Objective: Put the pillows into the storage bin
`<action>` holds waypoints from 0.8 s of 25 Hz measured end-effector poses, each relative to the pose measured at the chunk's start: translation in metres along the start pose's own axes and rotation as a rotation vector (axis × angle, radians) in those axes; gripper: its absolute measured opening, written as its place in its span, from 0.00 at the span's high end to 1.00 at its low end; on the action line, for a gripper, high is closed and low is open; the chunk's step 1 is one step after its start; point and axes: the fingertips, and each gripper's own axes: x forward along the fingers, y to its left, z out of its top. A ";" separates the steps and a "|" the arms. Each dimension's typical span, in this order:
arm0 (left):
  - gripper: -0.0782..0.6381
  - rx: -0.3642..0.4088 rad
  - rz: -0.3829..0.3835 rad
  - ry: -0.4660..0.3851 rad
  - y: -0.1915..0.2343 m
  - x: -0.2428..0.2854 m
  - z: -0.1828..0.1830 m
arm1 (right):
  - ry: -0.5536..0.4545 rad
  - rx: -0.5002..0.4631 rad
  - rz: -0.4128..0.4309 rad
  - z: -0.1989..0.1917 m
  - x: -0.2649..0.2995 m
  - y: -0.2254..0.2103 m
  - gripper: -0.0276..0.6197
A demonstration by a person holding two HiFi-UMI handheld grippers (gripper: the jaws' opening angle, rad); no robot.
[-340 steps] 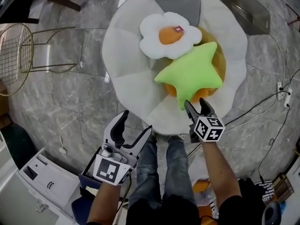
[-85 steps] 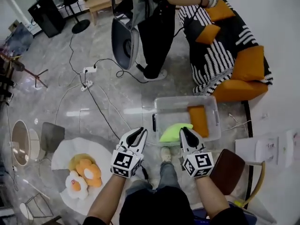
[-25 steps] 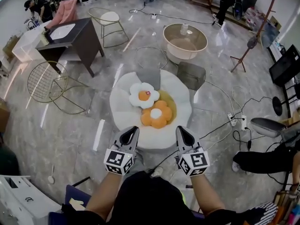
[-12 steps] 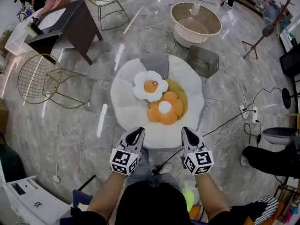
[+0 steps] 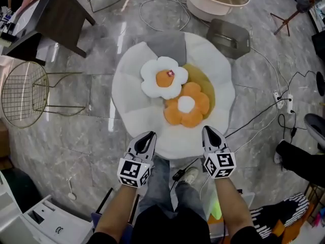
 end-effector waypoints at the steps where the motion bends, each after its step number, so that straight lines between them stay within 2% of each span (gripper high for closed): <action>1: 0.85 -0.005 0.001 0.003 0.005 0.008 -0.007 | 0.004 0.013 -0.012 -0.007 0.008 -0.008 0.91; 6: 0.84 -0.003 -0.002 0.035 0.024 0.046 -0.049 | 0.051 0.128 -0.055 -0.060 0.046 -0.052 0.91; 10: 0.84 -0.040 0.002 0.046 0.036 0.070 -0.090 | 0.095 0.180 -0.116 -0.107 0.072 -0.090 0.91; 15: 0.84 -0.062 -0.022 0.063 0.039 0.084 -0.127 | 0.176 0.304 -0.123 -0.173 0.106 -0.117 0.91; 16: 0.84 -0.058 -0.028 0.062 0.039 0.085 -0.130 | 0.187 0.339 -0.131 -0.184 0.115 -0.122 0.89; 20: 0.84 -0.053 -0.045 0.062 0.042 0.084 -0.137 | 0.247 0.457 -0.166 -0.223 0.143 -0.138 0.68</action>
